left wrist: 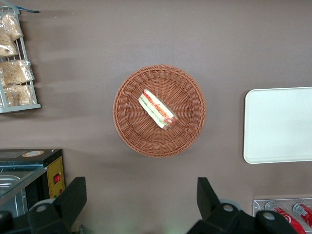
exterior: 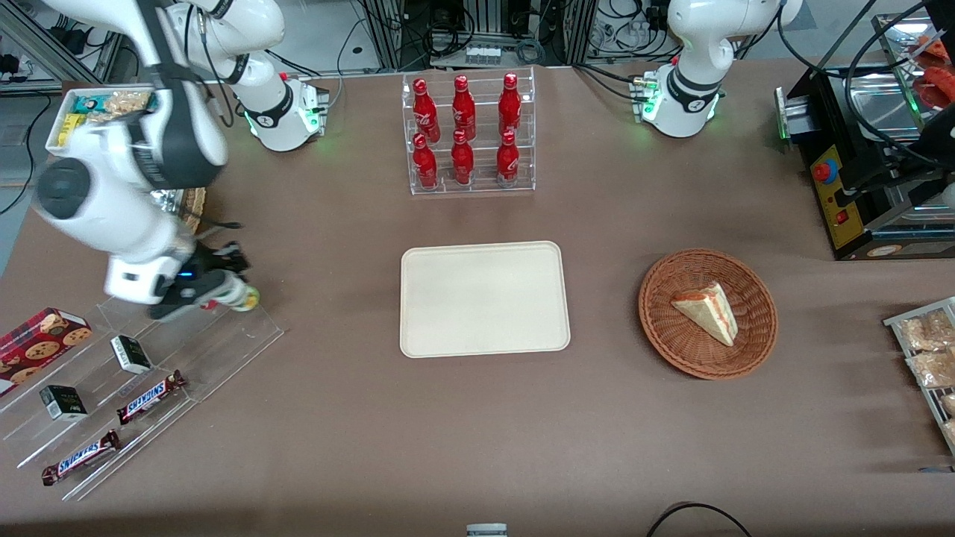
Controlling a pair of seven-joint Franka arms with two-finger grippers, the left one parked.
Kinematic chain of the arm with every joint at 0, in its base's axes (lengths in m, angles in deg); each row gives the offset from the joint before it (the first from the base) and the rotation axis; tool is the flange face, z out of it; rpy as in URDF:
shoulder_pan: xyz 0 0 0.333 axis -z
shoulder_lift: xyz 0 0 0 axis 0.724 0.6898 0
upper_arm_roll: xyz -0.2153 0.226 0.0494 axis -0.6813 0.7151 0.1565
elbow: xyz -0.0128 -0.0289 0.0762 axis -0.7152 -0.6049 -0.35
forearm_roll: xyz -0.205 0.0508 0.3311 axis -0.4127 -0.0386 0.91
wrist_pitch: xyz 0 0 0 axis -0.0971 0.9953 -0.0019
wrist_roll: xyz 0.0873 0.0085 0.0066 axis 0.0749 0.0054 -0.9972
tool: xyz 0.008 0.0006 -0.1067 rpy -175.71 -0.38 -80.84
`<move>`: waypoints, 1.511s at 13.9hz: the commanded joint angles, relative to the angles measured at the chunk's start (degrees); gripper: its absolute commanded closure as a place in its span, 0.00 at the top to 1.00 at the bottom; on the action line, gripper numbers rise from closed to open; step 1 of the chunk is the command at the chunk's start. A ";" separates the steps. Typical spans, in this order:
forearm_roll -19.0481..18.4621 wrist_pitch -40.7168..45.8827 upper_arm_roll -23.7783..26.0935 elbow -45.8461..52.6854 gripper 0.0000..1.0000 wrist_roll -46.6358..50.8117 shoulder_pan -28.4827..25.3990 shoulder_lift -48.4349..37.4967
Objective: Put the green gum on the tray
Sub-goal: 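Carry the held gum bottle over the cream tray, then lower the gum bottle onto the tray and open the right gripper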
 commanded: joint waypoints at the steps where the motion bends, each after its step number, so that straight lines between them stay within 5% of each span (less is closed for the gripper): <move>1: 1.34 1.13 -0.70 6.24 0.00 11.48 -7.08 5.60; 7: 5.99 -2.37 -0.70 16.71 0.00 31.27 -17.99 17.91; 11: 5.74 -5.81 -0.70 23.21 0.00 42.18 -23.97 26.08; 21: 5.39 -11.96 -0.79 31.75 0.00 56.00 -30.75 37.79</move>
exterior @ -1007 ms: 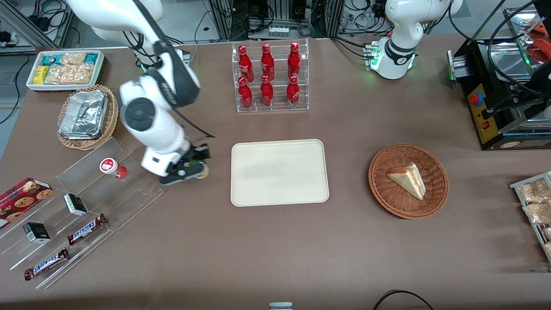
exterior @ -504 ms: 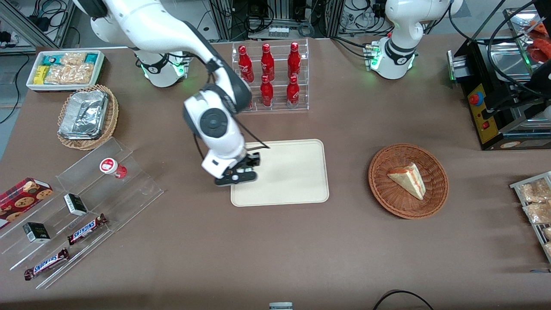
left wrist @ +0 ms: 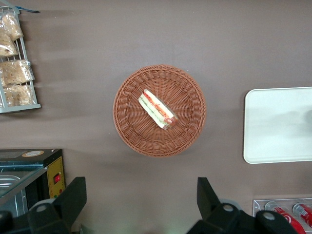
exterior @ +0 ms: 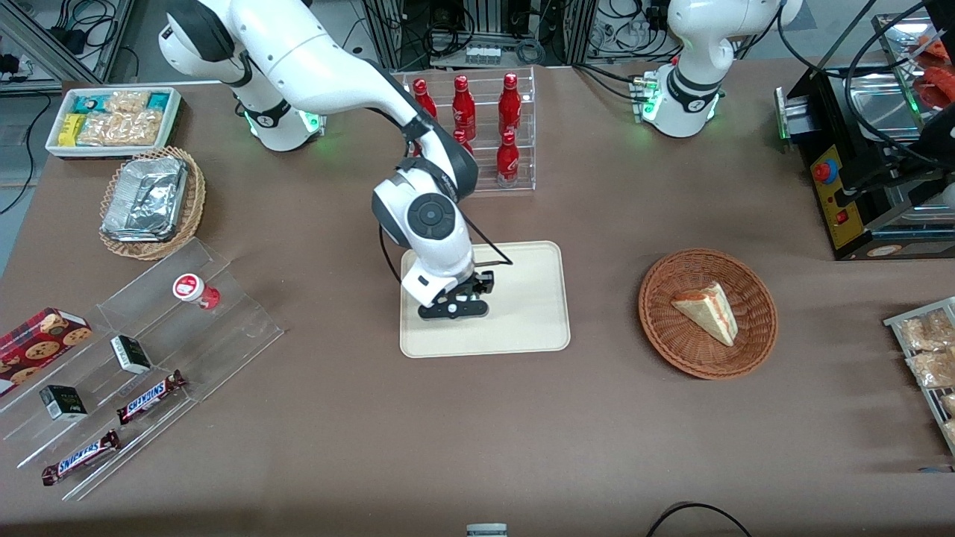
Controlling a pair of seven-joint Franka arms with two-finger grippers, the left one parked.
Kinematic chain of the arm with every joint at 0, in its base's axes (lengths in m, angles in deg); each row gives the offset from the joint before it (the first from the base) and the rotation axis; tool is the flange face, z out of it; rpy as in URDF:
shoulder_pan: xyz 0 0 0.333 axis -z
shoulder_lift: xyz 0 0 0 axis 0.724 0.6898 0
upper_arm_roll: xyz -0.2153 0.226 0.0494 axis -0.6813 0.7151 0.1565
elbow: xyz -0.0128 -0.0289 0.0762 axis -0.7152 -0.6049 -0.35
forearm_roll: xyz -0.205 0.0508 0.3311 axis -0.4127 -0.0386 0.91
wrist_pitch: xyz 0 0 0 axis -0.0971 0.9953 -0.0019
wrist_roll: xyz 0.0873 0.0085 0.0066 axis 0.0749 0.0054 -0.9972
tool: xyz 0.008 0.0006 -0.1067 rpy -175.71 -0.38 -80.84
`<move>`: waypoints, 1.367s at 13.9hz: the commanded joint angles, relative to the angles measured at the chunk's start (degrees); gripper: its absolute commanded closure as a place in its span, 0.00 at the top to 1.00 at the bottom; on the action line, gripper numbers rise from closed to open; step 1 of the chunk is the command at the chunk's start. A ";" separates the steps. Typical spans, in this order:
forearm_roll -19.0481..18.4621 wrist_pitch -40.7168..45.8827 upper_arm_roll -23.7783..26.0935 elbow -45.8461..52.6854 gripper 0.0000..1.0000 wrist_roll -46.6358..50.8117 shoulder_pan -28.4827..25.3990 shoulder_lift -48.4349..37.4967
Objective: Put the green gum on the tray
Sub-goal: 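Lower the gum bottle onto the tray and open the right gripper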
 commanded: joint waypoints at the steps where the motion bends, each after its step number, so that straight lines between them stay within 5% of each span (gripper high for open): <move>1: 0.70 -1.31 -0.74 3.11 0.00 1.88 -1.22 3.13; 11: 0.96 -2.63 -0.65 3.02 0.00 2.23 -2.54 5.94; 13: 0.61 -3.24 -0.65 2.93 0.74 2.14 -2.54 6.29; 14: 0.26 -4.47 -0.74 2.58 1.00 1.88 -2.63 6.30; 19: -1.94 -6.85 -0.74 1.88 1.00 1.53 -3.68 6.30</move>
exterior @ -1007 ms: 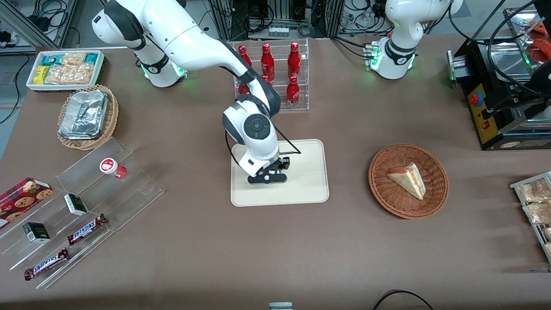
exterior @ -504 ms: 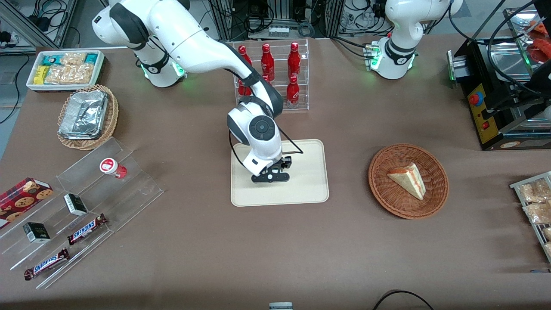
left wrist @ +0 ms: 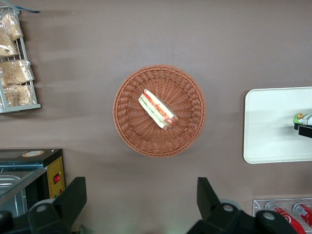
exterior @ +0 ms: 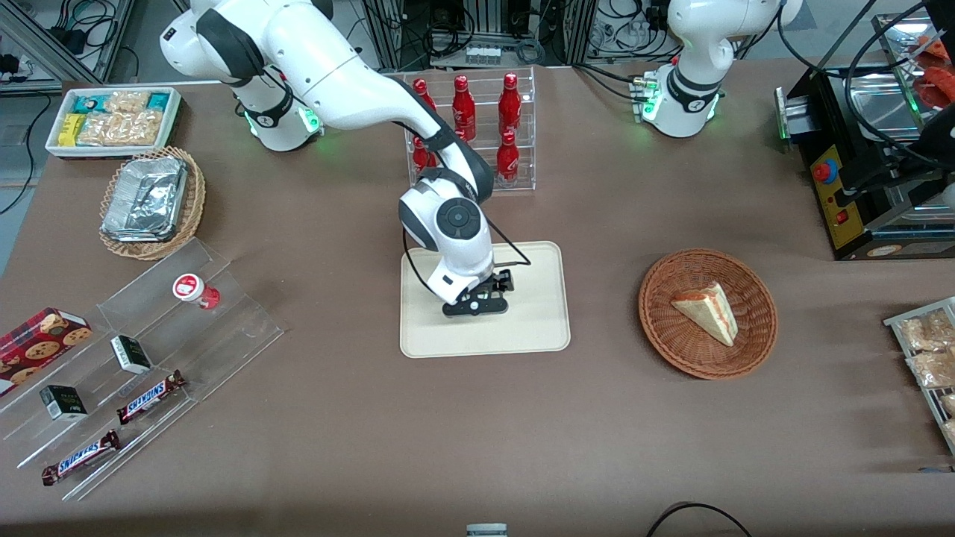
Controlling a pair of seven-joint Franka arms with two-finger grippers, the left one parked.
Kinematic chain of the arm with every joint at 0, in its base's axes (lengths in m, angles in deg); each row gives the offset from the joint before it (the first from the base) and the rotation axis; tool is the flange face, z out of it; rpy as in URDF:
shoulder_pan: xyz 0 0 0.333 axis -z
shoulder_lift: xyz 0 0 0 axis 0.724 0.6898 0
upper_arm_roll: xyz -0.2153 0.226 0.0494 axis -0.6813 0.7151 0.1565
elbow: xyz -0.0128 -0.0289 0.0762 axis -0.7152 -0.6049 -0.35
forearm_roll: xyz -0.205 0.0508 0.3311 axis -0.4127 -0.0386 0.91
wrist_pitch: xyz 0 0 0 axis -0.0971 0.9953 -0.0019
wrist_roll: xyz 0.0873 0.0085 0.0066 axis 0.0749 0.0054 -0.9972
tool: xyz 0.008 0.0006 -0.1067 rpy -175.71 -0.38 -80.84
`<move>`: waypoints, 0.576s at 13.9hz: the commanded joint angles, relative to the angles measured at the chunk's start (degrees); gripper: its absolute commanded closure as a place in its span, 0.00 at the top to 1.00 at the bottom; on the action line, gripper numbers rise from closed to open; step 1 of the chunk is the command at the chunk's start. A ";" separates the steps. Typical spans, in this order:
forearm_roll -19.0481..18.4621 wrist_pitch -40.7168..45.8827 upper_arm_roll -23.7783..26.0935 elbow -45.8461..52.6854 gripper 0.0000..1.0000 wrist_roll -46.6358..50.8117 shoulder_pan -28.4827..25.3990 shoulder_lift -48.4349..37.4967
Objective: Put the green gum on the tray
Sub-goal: 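Lower the gum bottle onto the tray and open the right gripper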
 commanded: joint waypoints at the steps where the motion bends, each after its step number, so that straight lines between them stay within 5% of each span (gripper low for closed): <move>1: -0.89 -0.52 -0.62 1.11 1.00 -0.33 -0.42 0.46; 8: -1.06 2.73 -0.97 1.11 1.00 -5.16 0.37 -1.03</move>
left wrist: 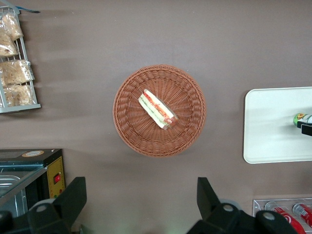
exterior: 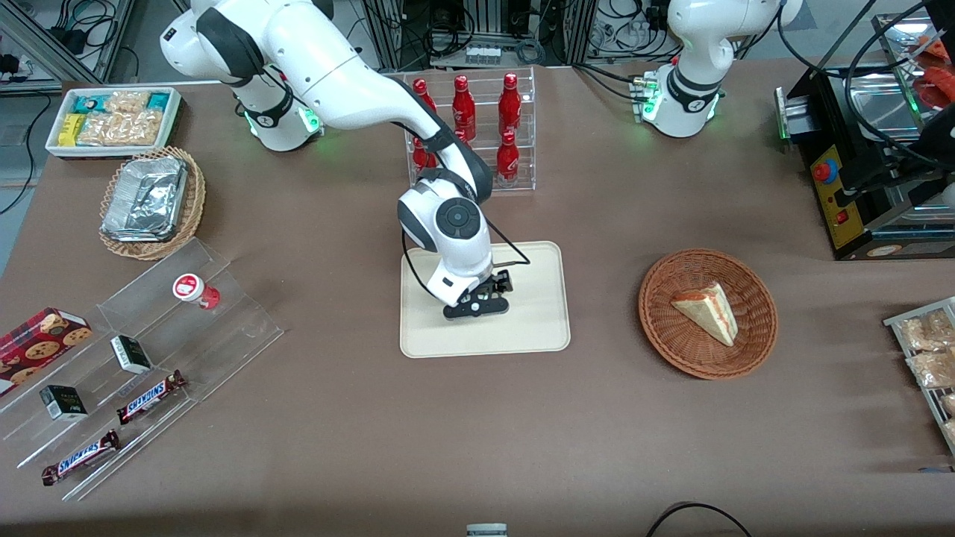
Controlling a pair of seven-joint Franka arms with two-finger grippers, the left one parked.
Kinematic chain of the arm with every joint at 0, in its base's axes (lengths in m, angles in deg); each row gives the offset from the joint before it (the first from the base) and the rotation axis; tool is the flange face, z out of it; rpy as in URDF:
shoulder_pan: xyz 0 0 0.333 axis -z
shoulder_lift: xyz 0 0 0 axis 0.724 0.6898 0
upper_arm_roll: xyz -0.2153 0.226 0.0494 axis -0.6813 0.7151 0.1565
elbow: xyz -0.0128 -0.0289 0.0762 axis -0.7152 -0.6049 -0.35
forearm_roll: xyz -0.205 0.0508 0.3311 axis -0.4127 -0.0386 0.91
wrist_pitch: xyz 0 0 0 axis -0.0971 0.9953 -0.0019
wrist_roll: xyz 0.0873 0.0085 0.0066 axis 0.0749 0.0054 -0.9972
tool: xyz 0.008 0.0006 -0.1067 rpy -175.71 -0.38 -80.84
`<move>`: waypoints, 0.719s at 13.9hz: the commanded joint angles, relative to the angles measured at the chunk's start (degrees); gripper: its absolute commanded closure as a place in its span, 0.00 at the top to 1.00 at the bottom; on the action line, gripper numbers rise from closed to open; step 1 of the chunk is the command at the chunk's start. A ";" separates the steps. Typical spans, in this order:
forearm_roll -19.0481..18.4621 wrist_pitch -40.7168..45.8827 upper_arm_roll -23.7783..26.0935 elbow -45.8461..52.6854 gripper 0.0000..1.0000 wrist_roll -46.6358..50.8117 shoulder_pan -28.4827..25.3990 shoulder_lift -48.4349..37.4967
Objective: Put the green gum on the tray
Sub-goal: 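Lower the gum bottle onto the tray and open the right gripper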
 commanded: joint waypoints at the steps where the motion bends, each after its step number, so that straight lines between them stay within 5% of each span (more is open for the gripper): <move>1: -0.69 2.96 -0.06 0.98 1.00 -1.70 0.46 -1.27; 10: -0.34 19.11 -0.41 0.98 1.00 -10.39 5.98 -12.60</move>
